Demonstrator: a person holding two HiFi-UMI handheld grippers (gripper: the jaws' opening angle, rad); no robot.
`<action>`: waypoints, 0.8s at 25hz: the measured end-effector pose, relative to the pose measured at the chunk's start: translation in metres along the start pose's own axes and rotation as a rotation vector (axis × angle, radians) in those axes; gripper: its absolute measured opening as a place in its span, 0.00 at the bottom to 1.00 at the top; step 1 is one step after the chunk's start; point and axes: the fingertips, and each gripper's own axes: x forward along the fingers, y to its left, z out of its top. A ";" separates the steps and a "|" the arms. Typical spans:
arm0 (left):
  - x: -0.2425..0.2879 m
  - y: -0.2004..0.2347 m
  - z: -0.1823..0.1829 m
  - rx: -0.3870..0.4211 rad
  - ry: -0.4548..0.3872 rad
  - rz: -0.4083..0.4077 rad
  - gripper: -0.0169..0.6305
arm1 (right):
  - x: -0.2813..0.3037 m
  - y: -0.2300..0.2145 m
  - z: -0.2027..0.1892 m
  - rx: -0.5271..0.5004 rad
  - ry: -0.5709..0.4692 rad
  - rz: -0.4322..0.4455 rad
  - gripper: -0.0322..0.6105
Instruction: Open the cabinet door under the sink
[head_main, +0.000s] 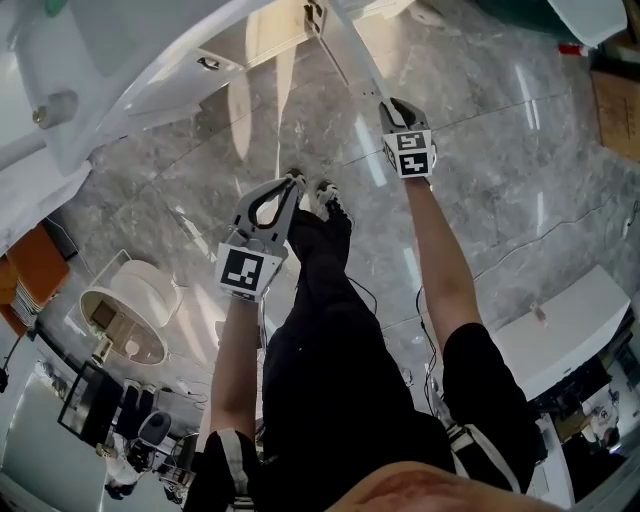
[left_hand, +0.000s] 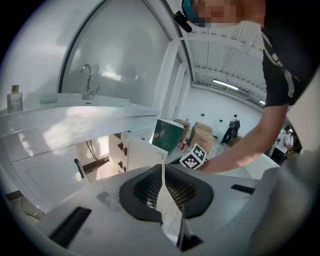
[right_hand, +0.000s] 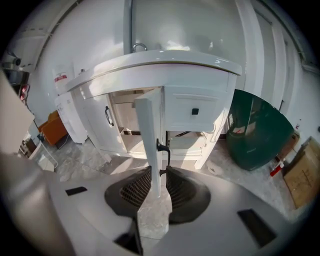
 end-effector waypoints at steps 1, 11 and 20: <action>-0.003 0.002 0.003 -0.004 -0.003 0.009 0.07 | -0.007 0.005 -0.002 -0.011 0.008 0.006 0.28; -0.063 0.003 0.027 -0.019 -0.040 0.116 0.07 | -0.115 0.091 0.007 -0.014 0.015 0.167 0.24; -0.126 -0.012 0.067 -0.002 -0.092 0.172 0.07 | -0.222 0.133 0.099 -0.105 -0.134 0.261 0.15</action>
